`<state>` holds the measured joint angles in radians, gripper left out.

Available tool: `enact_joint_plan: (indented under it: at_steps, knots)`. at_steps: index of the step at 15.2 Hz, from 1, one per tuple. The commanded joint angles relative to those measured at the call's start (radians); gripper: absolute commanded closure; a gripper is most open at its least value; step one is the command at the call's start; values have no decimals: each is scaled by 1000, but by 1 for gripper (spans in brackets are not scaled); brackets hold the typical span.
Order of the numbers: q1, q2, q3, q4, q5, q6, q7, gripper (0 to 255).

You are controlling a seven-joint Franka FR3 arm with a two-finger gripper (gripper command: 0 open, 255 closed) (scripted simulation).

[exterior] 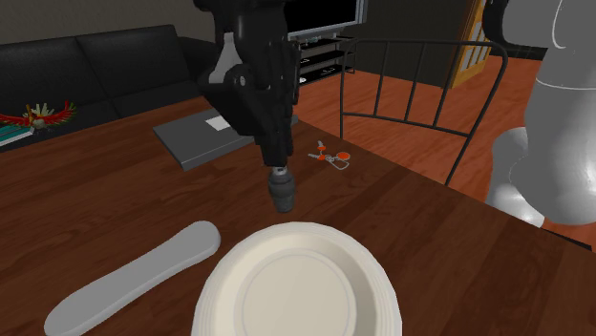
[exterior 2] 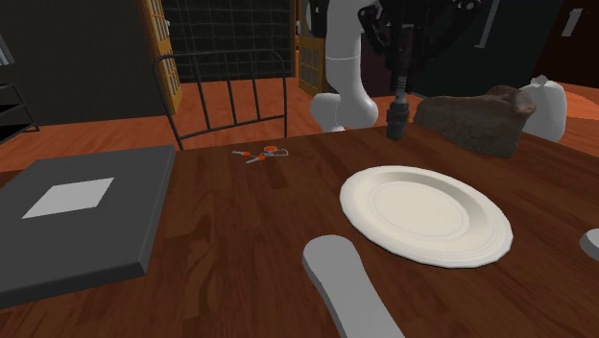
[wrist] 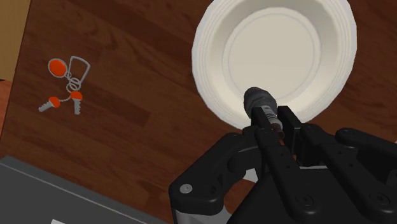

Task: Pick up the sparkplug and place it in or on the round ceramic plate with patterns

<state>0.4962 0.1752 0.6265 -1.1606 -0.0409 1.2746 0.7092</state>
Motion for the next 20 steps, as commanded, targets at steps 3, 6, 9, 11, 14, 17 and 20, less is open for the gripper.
enact_joint_plan:
  at_steps: [3, 6, 9, 11, 14, 17, 20]
  knots:
    - [130, 111, 46, 156, -76, -59, 136, 255]
    - [97, 64, 40, 49, -43, 7, 120, 255]
    - [72, 26, 36, -41, -18, 65, 106, 255]
    - [59, 5, 34, -95, -4, 101, 97, 255]
    - [44, -22, 30, -169, 13, 153, 85, 255]
    - [33, -45, 27, -235, 27, 201, 75, 255]
    - [25, -63, 24, -297, 38, 247, 66, 255]
